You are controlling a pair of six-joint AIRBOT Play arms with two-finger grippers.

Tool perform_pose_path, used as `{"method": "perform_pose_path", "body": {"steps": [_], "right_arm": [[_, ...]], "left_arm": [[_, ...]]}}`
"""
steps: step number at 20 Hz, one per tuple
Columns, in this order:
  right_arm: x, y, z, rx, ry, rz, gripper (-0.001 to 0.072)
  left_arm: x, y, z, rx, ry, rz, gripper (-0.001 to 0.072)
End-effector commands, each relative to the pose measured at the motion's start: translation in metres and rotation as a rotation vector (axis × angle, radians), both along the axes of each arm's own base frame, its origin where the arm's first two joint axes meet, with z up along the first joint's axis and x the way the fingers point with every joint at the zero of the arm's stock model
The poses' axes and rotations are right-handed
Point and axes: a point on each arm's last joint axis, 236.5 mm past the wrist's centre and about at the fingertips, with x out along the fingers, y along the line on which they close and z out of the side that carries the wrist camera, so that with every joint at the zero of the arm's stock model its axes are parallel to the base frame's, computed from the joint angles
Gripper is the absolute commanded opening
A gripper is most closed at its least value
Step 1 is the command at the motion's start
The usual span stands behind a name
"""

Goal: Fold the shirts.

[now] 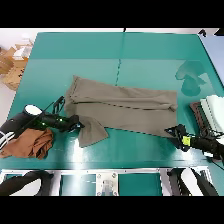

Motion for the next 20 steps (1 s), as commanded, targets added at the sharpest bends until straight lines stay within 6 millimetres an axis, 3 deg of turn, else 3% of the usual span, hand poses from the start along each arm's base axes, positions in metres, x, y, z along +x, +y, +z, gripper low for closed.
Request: {"method": "perform_pose_path", "body": {"steps": [1, 2, 3, 4, 5, 6, 8, 11, 15, 18, 20], "right_arm": [[0.004, -0.005, -0.027, 0.018, 0.001, -0.189, 0.0539], [0.006, -0.005, -0.029, 0.024, -0.014, -0.215, 0.0508], [0.009, -0.007, -0.027, 0.015, -0.031, -0.210, 0.0375], [0.013, -0.008, -0.024, 0.008, -0.050, -0.200, 0.0157], [0.017, -0.008, -0.019, 0.011, -0.067, -0.188, 0.0048], [0.021, -0.009, -0.013, 0.002, -0.091, -0.155, 0.0017], [0.025, -0.012, 0.000, -0.028, -0.105, -0.063, 0.0016], [0.019, -0.026, 0.019, -0.081, -0.030, 0.045, 0.0016], [0.010, -0.045, 0.044, -0.139, 0.053, 0.126, 0.0016], [0.022, -0.046, 0.060, -0.132, 0.010, 0.124, 0.0016], [0.035, -0.046, 0.073, -0.120, -0.038, 0.105, 0.0016]], "left_arm": [[-0.005, -0.003, 0.004, -0.016, 0.007, -0.027, 0.0023], [-0.004, -0.003, 0.004, -0.014, 0.004, -0.025, 0.0023], [-0.004, -0.003, 0.004, -0.015, 0.004, -0.026, 0.0023], [-0.006, -0.003, 0.007, -0.017, 0.000, -0.032, 0.0023], [-0.006, -0.004, 0.014, -0.021, -0.018, -0.040, 0.0022], [-0.006, -0.004, 0.023, -0.018, -0.051, -0.044, 0.0022], [-0.012, 0.004, 0.042, 0.024, -0.100, -0.046, 0.0022], [-0.038, 0.015, 0.065, 0.084, -0.109, -0.076, 0.0022], [-0.056, 0.013, 0.084, 0.065, -0.099, -0.071, 0.0022], [-0.059, 0.010, 0.089, 0.046, -0.084, -0.067, 0.0022], [-0.047, 0.007, 0.102, 0.031, -0.128, -0.049, 0.0022]]}}
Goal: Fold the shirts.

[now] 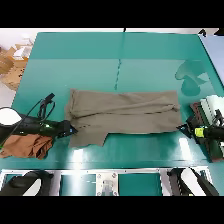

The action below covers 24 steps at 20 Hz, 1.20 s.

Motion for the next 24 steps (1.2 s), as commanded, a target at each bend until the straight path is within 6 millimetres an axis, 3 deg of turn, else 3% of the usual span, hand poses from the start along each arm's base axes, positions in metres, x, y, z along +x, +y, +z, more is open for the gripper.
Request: {"method": "perform_pose_path", "body": {"steps": [1, 5, 7, 9, 12, 18, 19, 20, 21, 22, 24], "right_arm": [[0.017, -0.001, 0.025, 0.019, -0.057, -0.008, 0.0016], [0.064, 0.003, 0.067, -0.020, -0.204, 0.035, 0.0016], [0.094, 0.006, 0.082, -0.044, -0.254, 0.057, 0.0016], [0.121, 0.008, 0.083, -0.044, -0.259, 0.079, 0.0016], [0.161, 0.009, 0.064, -0.033, -0.238, 0.098, 0.0016], [0.238, 0.008, -0.007, 0.002, -0.177, 0.070, 0.0028], [0.249, 0.001, -0.016, -0.011, -0.181, 0.051, 0.0116], [0.259, -0.004, -0.020, -0.020, -0.192, 0.052, 0.0240], [0.266, -0.010, -0.015, -0.027, -0.212, 0.083, 0.0390], [0.270, -0.018, 0.001, -0.030, -0.239, 0.129, 0.0515], [0.263, -0.037, 0.039, -0.060, -0.307, 0.307, 0.0546]], "left_arm": [[0.015, -0.002, 0.022, -0.016, -0.061, 0.029, 0.0022], [0.065, 0.005, 0.052, 0.018, -0.205, 0.066, 0.0022], [0.090, 0.006, 0.055, 0.029, -0.231, 0.056, 0.0022], [0.121, 0.006, 0.051, 0.039, -0.242, 0.061, 0.0022], [0.168, 0.005, 0.037, 0.053, -0.234, 0.056, 0.0022], [0.266, 0.008, -0.016, 0.087, -0.267, 0.084, 0.0026], [0.281, 0.010, -0.024, 0.089, -0.279, 0.109, 0.0226], [0.296, 0.013, -0.027, 0.091, -0.299, 0.142, 0.0527], [0.308, 0.020, -0.023, 0.093, -0.325, 0.183, 0.0648], [0.319, 0.030, -0.013, 0.099, -0.364, 0.215, 0.0650], [0.323, 0.047, 0.011, 0.084, -0.374, 0.209, 0.0651]]}}
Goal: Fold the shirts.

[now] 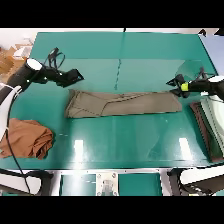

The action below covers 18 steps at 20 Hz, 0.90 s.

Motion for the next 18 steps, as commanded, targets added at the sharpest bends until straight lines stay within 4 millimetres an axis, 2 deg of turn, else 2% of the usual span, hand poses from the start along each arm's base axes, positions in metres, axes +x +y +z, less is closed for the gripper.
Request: {"method": "perform_pose_path", "body": {"steps": [1, 3, 6, 7, 8, 9, 10, 12, 15, 16, 17, 18], "right_arm": [[-0.011, -0.031, 0.034, -0.072, -0.053, 0.231, 0.0545], [-0.040, -0.065, 0.030, -0.100, 0.027, 0.246, 0.0546], [-0.079, -0.069, -0.004, 0.024, 0.141, 0.332, 0.0547], [-0.086, -0.066, -0.017, 0.064, 0.171, 0.357, 0.0558], [-0.092, -0.061, -0.030, 0.105, 0.197, 0.380, 0.0601], [-0.095, -0.055, -0.040, 0.137, 0.218, 0.396, 0.0601], [-0.097, -0.051, -0.051, 0.162, 0.240, 0.404, 0.0601], [-0.098, -0.044, -0.065, 0.187, 0.265, 0.416, 0.0601], [-0.093, -0.034, -0.077, 0.185, 0.275, 0.436, 0.0599], [-0.091, -0.030, -0.079, 0.174, 0.266, 0.453, 0.0552], [-0.088, -0.026, -0.080, 0.163, 0.258, 0.466, 0.0420], [-0.086, -0.024, -0.078, 0.158, 0.254, 0.474, 0.0196]], "left_arm": [[0.016, 0.025, 0.026, -0.014, -0.026, 0.003, 0.0651], [0.001, 0.030, 0.037, -0.031, 0.022, -0.058, 0.0650], [-0.022, 0.015, 0.033, -0.043, 0.094, -0.142, 0.0648], [-0.026, 0.008, 0.033, -0.045, 0.103, -0.163, 0.0605], [-0.029, 0.002, 0.033, -0.045, 0.105, -0.177, 0.0404], [-0.031, -0.004, 0.033, -0.042, 0.106, -0.194, 0.0173], [-0.035, -0.010, 0.033, -0.042, 0.110, -0.214, 0.0025], [-0.041, -0.023, 0.032, -0.041, 0.116, -0.246, 0.0024], [-0.047, -0.044, 0.033, -0.038, 0.112, -0.288, 0.0024], [-0.047, -0.052, 0.033, -0.036, 0.104, -0.297, 0.0024], [-0.047, -0.059, 0.033, -0.033, 0.092, -0.304, 0.0024], [-0.047, -0.066, 0.034, -0.032, 0.081, -0.309, 0.0024]]}}
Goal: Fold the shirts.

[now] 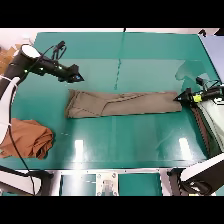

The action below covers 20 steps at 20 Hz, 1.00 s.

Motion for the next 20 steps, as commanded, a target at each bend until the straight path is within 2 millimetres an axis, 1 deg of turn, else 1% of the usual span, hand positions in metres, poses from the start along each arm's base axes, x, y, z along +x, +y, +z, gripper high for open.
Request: {"method": "perform_pose_path", "body": {"steps": [1, 2, 3, 5, 6, 7, 8, 9, 10, 11, 12, 13, 14, 15, 17, 19, 20], "right_arm": [[0.006, 0.008, -0.005, -0.015, -0.015, 0.040, 0.0035], [0.008, 0.008, 0.000, -0.015, -0.023, 0.048, 0.0017], [0.010, 0.009, 0.006, -0.013, -0.029, 0.060, 0.0016], [0.009, 0.011, 0.029, -0.007, -0.047, 0.094, 0.0015], [0.008, 0.013, 0.047, -0.013, -0.064, 0.114, 0.0015], [0.009, 0.014, 0.067, -0.024, -0.092, 0.127, 0.0015], [0.009, 0.017, 0.092, -0.038, -0.121, 0.134, 0.0015], [0.010, 0.022, 0.116, -0.053, -0.167, 0.147, 0.0015], [0.011, 0.031, 0.144, -0.063, -0.226, 0.165, 0.0015], [0.011, 0.041, 0.168, -0.069, -0.277, 0.184, 0.0015], [0.007, 0.055, 0.192, -0.065, -0.320, 0.211, 0.0015], [0.003, 0.068, 0.211, -0.061, -0.356, 0.237, 0.0015], [-0.003, 0.082, 0.228, -0.061, -0.387, 0.263, 0.0015], [-0.008, 0.094, 0.243, -0.064, -0.417, 0.288, 0.0015], [-0.016, 0.117, 0.270, -0.060, -0.483, 0.327, 0.0016], [-0.022, 0.140, 0.293, -0.026, -0.543, 0.356, 0.0016], [-0.026, 0.147, 0.299, -0.021, -0.560, 0.371, 0.0016]], "left_arm": [[0.000, -0.026, 0.002, 0.000, -0.035, -0.027, 0.0024], [0.001, -0.033, 0.001, 0.001, -0.048, -0.029, 0.0024], [0.003, -0.040, 0.001, -0.002, -0.062, -0.028, 0.0023], [0.008, -0.059, -0.002, -0.001, -0.101, -0.022, 0.0024], [0.009, -0.072, -0.005, -0.004, -0.120, -0.021, 0.0023], [0.008, -0.091, -0.011, -0.005, -0.136, -0.031, 0.0024], [0.005, -0.111, -0.018, -0.007, -0.146, -0.047, 0.0023], [-0.002, -0.136, -0.028, -0.013, -0.148, -0.071, 0.0023], [-0.010, -0.160, -0.040, -0.016, -0.146, -0.093, 0.0023], [-0.019, -0.184, -0.054, -0.020, -0.145, -0.108, 0.0023], [-0.026, -0.205, -0.066, -0.029, -0.143, -0.115, 0.0023], [-0.034, -0.225, -0.077, -0.041, -0.135, -0.119, 0.0023], [-0.041, -0.240, -0.087, -0.051, -0.125, -0.125, 0.0023], [-0.048, -0.253, -0.094, -0.071, -0.107, -0.117, 0.0023], [-0.058, -0.270, -0.108, -0.100, -0.064, -0.105, 0.0023], [-0.067, -0.283, -0.117, -0.124, -0.024, -0.104, 0.0023], [-0.069, -0.287, -0.122, -0.128, -0.010, -0.105, 0.0023]]}}
